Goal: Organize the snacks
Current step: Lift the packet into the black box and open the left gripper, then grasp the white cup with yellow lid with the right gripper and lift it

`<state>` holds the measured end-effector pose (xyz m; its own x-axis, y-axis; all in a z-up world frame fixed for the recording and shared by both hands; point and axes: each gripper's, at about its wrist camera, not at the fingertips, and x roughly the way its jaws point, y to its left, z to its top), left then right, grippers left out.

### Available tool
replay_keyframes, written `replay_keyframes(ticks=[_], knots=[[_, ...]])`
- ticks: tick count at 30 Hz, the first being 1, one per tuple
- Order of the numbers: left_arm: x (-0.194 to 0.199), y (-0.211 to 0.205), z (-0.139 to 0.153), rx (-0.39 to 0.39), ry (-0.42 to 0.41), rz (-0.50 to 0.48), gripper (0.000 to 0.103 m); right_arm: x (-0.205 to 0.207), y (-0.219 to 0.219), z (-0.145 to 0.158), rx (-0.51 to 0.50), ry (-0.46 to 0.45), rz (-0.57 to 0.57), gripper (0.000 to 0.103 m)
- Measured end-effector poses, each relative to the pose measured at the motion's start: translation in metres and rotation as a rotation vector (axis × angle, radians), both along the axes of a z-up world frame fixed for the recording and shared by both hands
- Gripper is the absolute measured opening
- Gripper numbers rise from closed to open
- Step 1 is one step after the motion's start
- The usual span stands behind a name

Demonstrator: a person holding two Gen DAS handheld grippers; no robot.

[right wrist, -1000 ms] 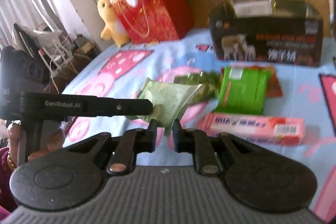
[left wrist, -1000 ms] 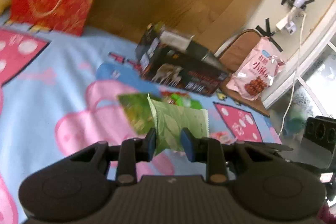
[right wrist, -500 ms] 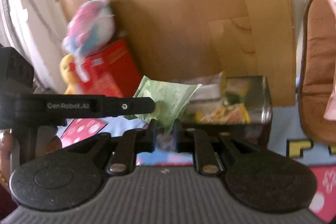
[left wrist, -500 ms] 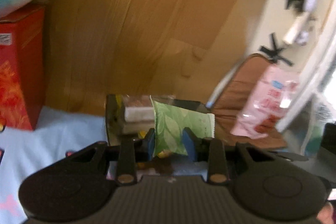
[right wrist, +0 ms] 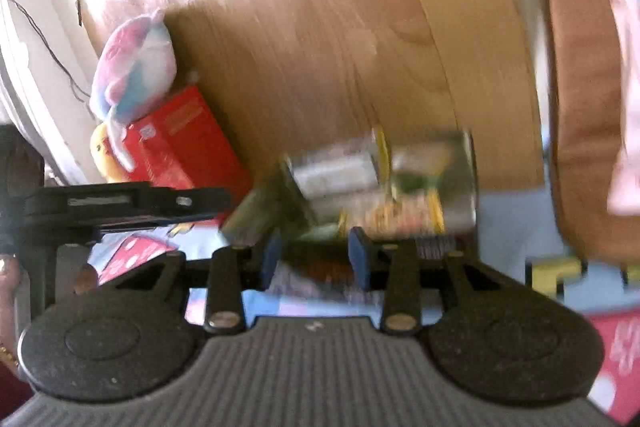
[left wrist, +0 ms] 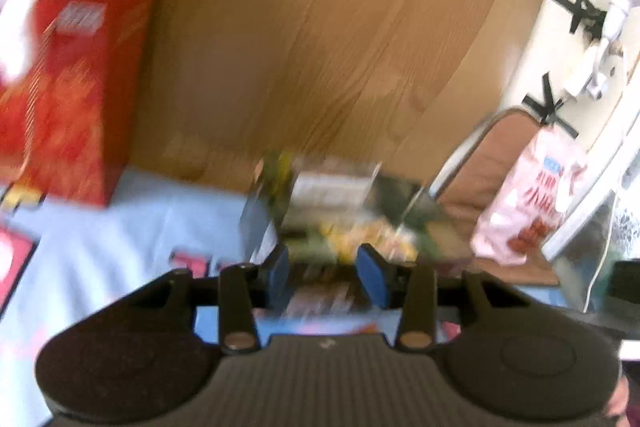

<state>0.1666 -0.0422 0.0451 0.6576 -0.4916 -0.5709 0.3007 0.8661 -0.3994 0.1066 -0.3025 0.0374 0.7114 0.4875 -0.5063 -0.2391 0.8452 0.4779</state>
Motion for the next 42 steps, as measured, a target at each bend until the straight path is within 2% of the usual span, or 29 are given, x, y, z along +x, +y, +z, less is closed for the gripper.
replay_keyframes(ticks=[3, 5, 8, 10, 15, 19, 24, 29, 30, 31, 33, 37, 40, 42], knots=[[-0.013, 0.011, -0.025, 0.026, 0.073, 0.048, 0.039, 0.007, 0.008, -0.029, 0.005, 0.125, 0.002, 0.041], [-0.019, 0.021, -0.04, 0.03, 0.126, 0.08, 0.039, 0.011, 0.018, -0.044, 0.012, 0.173, 0.027, 0.04], [-0.033, 0.03, -0.054, 0.041, 0.171, 0.099, 0.039, 0.004, 0.031, -0.047, 0.024, 0.178, 0.057, 0.039], [-0.047, 0.036, -0.056, 0.044, 0.158, 0.102, 0.039, -0.006, 0.041, -0.047, 0.044, 0.197, 0.109, 0.036], [-0.067, 0.055, -0.049, -0.028, 0.181, 0.112, 0.039, -0.043, 0.065, -0.037, -0.009, 0.164, 0.167, 0.034], [-0.091, 0.063, -0.033, -0.046, 0.131, 0.086, 0.039, -0.068, 0.041, -0.01, 0.066, 0.054, 0.074, 0.035], [-0.118, 0.053, -0.028, -0.083, 0.129, -0.019, 0.039, -0.112, 0.005, -0.002, 0.092, 0.027, 0.008, 0.035], [-0.15, 0.029, -0.032, -0.078, 0.131, -0.172, 0.039, -0.17, -0.016, -0.003, 0.041, 0.016, 0.062, 0.037], [-0.156, 0.023, -0.034, -0.074, 0.137, -0.203, 0.039, -0.185, -0.019, -0.002, 0.021, -0.006, 0.075, 0.04], [-0.161, 0.017, -0.036, -0.07, 0.146, -0.236, 0.039, -0.197, -0.017, 0.0, -0.003, -0.03, 0.071, 0.046], [-0.171, 0.003, -0.039, -0.072, 0.156, -0.306, 0.039, -0.221, -0.02, 0.001, -0.051, -0.068, 0.072, 0.052], [-0.186, -0.028, -0.038, -0.087, 0.171, -0.443, 0.039, -0.251, -0.018, -0.003, -0.063, -0.059, 0.135, 0.053], [-0.2, -0.052, -0.04, -0.107, 0.203, -0.571, 0.041, -0.276, -0.011, -0.009, -0.123, -0.054, 0.199, 0.053], [-0.209, -0.074, -0.046, -0.085, 0.226, -0.636, 0.043, -0.286, -0.009, -0.02, -0.142, -0.046, 0.187, 0.053]])
